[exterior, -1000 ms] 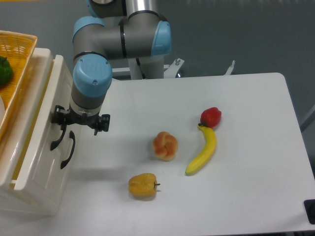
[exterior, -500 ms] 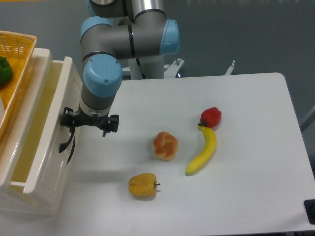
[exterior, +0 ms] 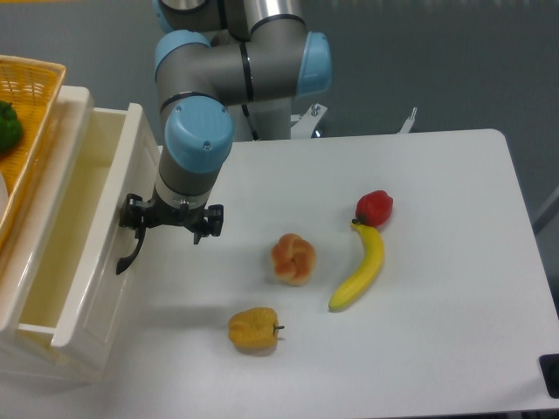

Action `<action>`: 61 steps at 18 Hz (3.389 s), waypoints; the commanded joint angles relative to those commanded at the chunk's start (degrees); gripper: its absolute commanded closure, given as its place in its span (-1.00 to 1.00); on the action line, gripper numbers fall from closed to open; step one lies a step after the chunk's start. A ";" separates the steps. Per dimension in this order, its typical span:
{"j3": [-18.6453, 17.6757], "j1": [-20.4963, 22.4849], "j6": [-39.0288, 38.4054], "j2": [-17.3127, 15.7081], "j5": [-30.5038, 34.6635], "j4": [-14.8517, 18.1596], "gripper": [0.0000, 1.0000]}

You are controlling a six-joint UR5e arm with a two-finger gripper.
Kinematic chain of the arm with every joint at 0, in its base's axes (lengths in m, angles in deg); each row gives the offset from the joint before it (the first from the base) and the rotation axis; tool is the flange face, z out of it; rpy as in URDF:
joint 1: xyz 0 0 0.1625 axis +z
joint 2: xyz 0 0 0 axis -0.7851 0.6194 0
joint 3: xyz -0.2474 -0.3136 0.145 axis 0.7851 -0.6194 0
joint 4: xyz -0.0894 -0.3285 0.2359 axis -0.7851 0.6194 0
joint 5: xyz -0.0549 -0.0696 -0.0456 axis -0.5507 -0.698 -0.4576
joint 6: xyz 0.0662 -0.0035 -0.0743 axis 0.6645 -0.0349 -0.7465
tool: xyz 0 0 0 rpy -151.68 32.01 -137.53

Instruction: Slide the top white drawer open

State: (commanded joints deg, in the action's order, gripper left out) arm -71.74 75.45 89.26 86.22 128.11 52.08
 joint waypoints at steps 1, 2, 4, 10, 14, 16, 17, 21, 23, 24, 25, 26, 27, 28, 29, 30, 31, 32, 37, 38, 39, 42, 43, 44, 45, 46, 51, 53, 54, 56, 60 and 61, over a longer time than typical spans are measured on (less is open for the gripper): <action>0.00 0.26 0.00 0.00 0.00 0.09 -1.00; 0.00 0.53 0.00 0.00 0.00 0.09 -1.00; 0.00 1.14 0.00 0.00 0.00 0.00 -1.00; 0.09 2.37 2.89 -0.09 -0.17 0.26 -1.00; 0.00 3.08 2.99 -0.18 -0.18 0.26 -1.00; 0.09 3.60 3.08 -0.26 -0.26 0.26 -1.00; 0.09 3.61 3.08 -0.35 -0.26 0.26 -1.00; 0.00 4.22 3.08 -0.35 -0.09 0.26 -1.00; 0.09 4.57 3.16 -0.35 -0.09 0.26 -1.00; 0.09 4.75 3.69 -0.35 0.00 0.26 -1.00; 0.00 4.83 4.30 -0.35 -0.09 0.26 -1.00; 0.09 5.01 4.57 -0.35 -0.09 0.26 -1.00; 0.09 5.19 4.57 -0.44 0.00 0.26 -1.00; 0.09 5.36 4.74 -0.44 0.00 0.26 -1.00; 0.09 5.54 5.27 -0.44 0.00 0.26 -1.00; 0.09 5.63 5.88 -0.44 0.00 0.35 -1.00; 0.09 5.71 6.32 -0.44 0.00 0.35 -1.00; 0.09 6.06 6.50 -0.44 0.00 0.35 -1.00; 0.09 6.51 6.77 -0.44 0.09 0.35 -1.00; 0.00 6.77 7.29 -0.44 0.00 0.35 -1.00; -0.09 6.86 7.90 -0.44 0.00 0.44 -1.00; -0.09 6.94 8.17 -0.44 -0.09 0.97 -1.00; -0.09 7.12 8.52 -0.44 -0.09 1.05 -1.00; -0.09 7.21 8.70 -0.44 -0.09 1.14 -1.00; -0.09 7.21 8.70 -0.44 -0.09 1.14 -1.00; -0.09 7.21 8.70 -0.44 -0.09 1.14 -1.00; 0.00 7.21 8.70 -0.44 -0.26 1.14 -1.00; 0.09 7.21 8.70 -0.44 -0.44 1.14 -1.00; 0.09 7.30 8.70 -0.44 -0.53 1.14 -1.00; 0.09 7.30 8.70 -0.44 -0.79 1.14 -1.00; 0.09 7.82 8.70 -0.44 -1.75 1.84 -1.00; 0.09 8.35 8.79 -0.53 -2.11 2.45 -1.00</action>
State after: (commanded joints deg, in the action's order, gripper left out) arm -71.66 83.79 98.05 85.69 126.00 54.54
